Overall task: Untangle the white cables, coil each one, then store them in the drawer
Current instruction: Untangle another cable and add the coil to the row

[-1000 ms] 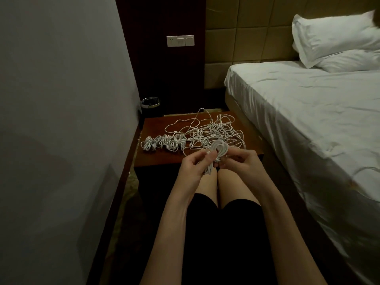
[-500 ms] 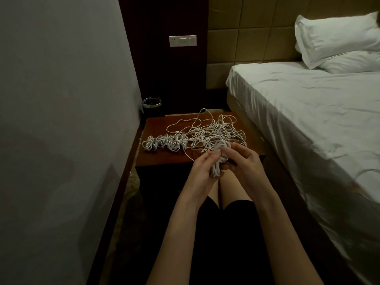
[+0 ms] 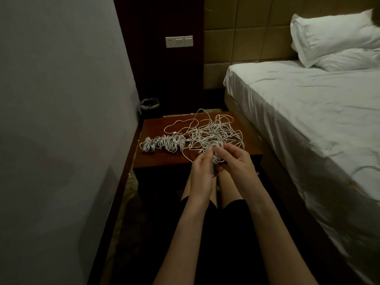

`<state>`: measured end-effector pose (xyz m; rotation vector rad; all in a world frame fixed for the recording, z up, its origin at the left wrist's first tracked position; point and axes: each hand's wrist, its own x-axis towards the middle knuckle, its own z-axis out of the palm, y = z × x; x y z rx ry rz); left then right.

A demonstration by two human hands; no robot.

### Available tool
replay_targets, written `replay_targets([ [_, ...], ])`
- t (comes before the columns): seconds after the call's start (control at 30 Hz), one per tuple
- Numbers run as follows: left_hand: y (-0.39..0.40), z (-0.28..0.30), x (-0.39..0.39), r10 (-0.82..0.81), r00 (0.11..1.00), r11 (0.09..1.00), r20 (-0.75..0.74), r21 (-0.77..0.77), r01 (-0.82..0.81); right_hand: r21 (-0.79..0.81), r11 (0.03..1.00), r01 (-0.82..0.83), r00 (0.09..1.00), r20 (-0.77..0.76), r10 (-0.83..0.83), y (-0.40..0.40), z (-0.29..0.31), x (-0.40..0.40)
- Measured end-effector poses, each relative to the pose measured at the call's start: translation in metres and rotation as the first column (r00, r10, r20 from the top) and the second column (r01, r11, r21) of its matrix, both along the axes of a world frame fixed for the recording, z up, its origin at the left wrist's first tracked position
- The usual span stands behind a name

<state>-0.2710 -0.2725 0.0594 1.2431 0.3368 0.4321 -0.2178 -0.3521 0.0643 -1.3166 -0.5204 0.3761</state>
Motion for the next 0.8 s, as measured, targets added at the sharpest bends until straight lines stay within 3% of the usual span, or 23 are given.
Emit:
replay_targets([
  [0.23,0.003,0.001,-0.001,0.083,0.996,0.993,0.012,0.082,-0.084,0.059,0.982,0.180,0.984,-0.024,-0.179,0.010,0.000,-0.008],
  [0.4,0.004,0.003,-0.002,0.045,0.999,0.998,0.027,-0.035,-0.044,0.144,0.962,0.232,0.966,-0.147,-0.211,0.018,0.002,-0.014],
  [0.63,0.001,-0.005,0.000,0.131,0.991,0.991,0.026,-0.024,-0.130,0.094,0.967,0.239,0.971,-0.049,-0.235,0.022,0.000,-0.016],
  [0.8,0.009,0.002,0.000,-0.059,0.998,0.978,0.007,-0.200,0.059,0.179,0.954,0.242,0.962,-0.176,-0.211,0.018,-0.001,-0.013],
])
